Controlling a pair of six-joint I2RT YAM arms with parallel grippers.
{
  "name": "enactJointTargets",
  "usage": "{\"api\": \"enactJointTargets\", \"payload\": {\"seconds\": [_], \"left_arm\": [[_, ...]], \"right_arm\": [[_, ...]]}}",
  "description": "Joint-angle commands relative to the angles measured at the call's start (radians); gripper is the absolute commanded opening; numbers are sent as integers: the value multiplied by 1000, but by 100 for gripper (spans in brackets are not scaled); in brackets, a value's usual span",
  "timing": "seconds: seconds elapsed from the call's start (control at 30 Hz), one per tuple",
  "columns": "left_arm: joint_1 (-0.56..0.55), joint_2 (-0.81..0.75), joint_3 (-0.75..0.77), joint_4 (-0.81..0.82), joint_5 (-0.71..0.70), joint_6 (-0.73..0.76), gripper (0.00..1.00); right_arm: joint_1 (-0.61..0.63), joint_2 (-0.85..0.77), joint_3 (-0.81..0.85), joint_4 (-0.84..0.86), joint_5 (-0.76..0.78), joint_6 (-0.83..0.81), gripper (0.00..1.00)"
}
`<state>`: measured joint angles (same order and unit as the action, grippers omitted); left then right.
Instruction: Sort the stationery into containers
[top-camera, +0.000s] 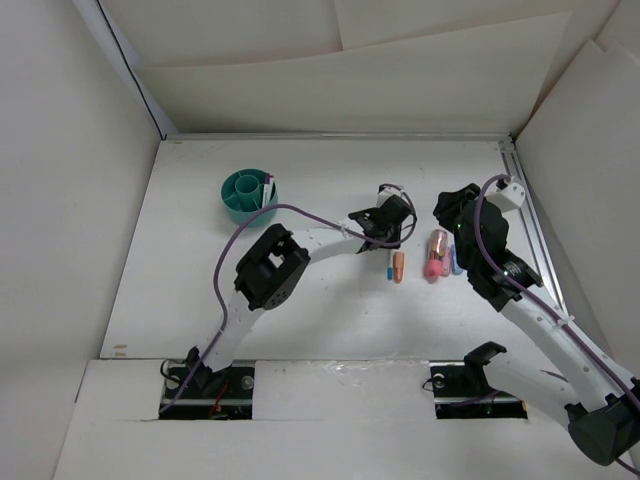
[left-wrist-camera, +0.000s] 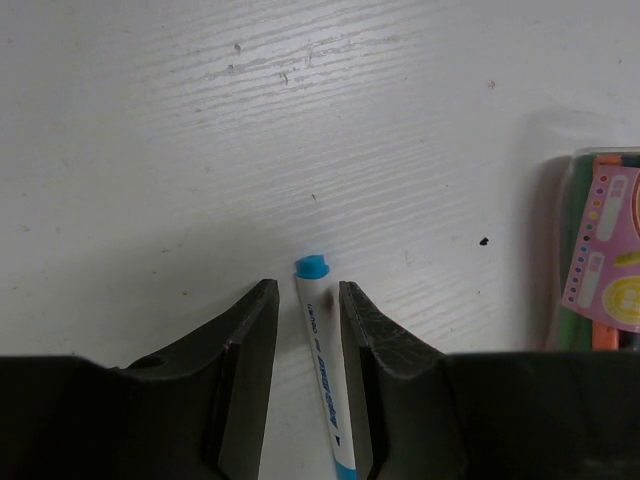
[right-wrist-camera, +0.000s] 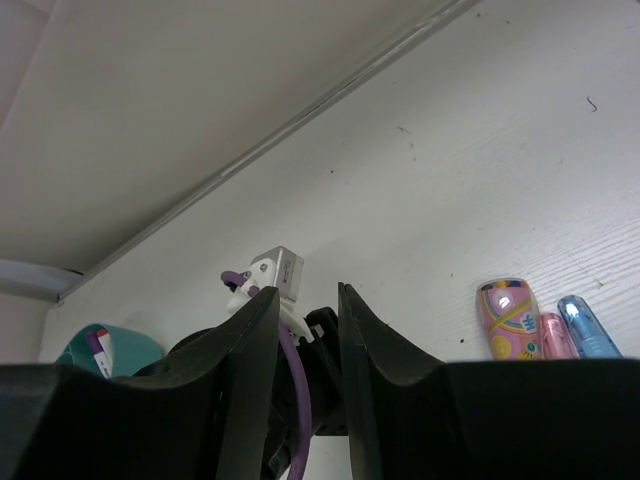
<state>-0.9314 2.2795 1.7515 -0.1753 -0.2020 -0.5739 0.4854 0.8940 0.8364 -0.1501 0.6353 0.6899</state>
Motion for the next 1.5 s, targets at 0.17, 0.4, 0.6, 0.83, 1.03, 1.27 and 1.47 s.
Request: {"api": "enactJointTargets", "payload": {"seconds": [0.17,0.4,0.6,0.83,1.03,1.27,1.47], "left_arm": [[-9,34,51,-35,-69,12,26],[-18,54,69,-93,-166,32,23],[-18,54,37,-102,-209,32,20],[-58,54,11,-132,-232,42,18],[-58,54,11,-159,-228,33,23],[-58,34,-17,-168,-238,32,24],[-80,63,-7,-179,-289,23,19]], "right_arm": [[-5,-17,23,9,-9,7,36],[-5,-17,23,18,-9,7,36],[-5,-26,23,18,-9,7,36],[-5,-26,23,18,-9,7,37],[-5,-26,23,18,-19,7,37],[-5,-26,14,18,-19,7,37],[-5,-26,13,18,-19,7,37]]}}
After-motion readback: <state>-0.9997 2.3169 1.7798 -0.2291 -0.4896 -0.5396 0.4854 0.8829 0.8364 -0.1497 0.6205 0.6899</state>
